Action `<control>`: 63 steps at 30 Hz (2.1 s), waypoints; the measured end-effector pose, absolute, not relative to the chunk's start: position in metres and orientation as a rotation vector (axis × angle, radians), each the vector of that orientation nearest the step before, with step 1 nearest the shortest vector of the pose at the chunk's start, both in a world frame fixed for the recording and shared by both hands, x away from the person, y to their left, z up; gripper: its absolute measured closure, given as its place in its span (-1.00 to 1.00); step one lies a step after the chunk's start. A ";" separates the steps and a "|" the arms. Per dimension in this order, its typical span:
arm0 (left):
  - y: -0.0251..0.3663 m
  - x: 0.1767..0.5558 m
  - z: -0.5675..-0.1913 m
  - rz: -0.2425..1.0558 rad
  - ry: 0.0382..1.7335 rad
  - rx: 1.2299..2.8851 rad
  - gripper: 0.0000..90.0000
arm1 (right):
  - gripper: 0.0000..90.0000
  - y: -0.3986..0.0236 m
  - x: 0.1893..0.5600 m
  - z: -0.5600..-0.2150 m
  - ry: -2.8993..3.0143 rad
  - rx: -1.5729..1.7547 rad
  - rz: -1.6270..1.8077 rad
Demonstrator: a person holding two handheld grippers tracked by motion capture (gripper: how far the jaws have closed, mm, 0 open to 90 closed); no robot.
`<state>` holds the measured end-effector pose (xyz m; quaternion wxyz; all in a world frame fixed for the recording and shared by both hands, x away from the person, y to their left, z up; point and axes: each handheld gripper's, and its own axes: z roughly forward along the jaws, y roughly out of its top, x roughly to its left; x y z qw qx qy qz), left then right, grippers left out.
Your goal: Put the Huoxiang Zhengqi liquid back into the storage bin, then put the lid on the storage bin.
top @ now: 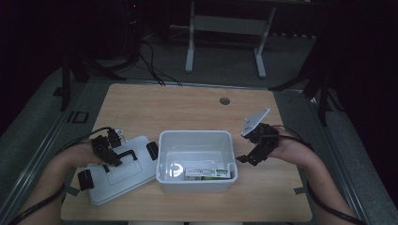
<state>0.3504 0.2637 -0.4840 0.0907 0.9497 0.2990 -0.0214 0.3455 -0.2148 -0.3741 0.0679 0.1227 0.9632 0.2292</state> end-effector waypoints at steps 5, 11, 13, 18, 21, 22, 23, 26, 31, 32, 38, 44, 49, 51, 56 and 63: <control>0.266 0.350 -0.485 -0.088 0.870 2.822 0.83 | -0.69 -0.234 0.349 -0.384 2.877 0.407 0.614; 0.266 0.349 -0.483 -0.087 0.847 2.832 0.86 | -0.69 -0.251 0.351 -0.402 2.878 0.467 0.563; 0.267 0.349 -0.483 -0.079 0.852 2.839 0.86 | -0.69 -0.255 0.352 -0.410 2.878 0.485 0.530; 0.272 0.347 -0.479 -0.082 0.861 2.835 0.86 | -0.69 -0.265 0.353 -0.426 2.887 0.534 0.509; 0.276 0.345 -0.473 -0.076 0.871 2.822 0.86 | -0.69 -0.269 0.353 -0.432 2.892 0.565 0.515; 0.277 0.345 -0.471 -0.076 0.876 2.820 0.86 | -0.69 -0.270 0.353 -0.434 2.889 0.565 0.516; 0.278 0.344 -0.469 -0.066 0.876 2.816 0.86 | -0.69 -0.270 0.353 -0.435 2.887 0.571 0.518; 0.283 0.341 -0.459 -0.063 0.880 2.803 0.86 | -0.68 -0.271 0.352 -0.437 2.892 0.579 0.515; 0.289 0.337 -0.440 -0.063 0.908 2.781 0.86 | -0.68 -0.272 0.352 -0.439 2.893 0.585 0.518; 0.291 0.336 -0.436 -0.062 0.907 2.781 0.86 | -0.68 -0.272 0.352 -0.439 2.894 0.584 0.517; 0.293 0.330 -0.408 -0.023 0.888 2.779 0.87 | -0.68 -0.272 0.352 -0.440 2.893 0.586 0.521; 0.289 0.328 -0.381 0.022 0.862 2.782 0.86 | -0.68 -0.270 0.351 -0.443 2.897 0.575 0.517; 0.283 0.325 -0.360 0.045 0.839 2.784 0.86 | -0.68 -0.271 0.350 -0.443 2.898 0.583 0.515; 0.281 0.325 -0.355 0.057 0.832 2.789 0.86 | -0.68 -0.271 0.350 -0.443 2.896 0.589 0.516; 0.268 0.324 -0.329 0.102 0.804 2.773 0.86 | -0.68 -0.271 0.350 -0.444 2.894 0.590 0.528; 0.245 0.323 -0.309 0.112 0.715 2.769 0.87 | -0.68 -0.271 0.350 -0.445 2.897 0.590 0.531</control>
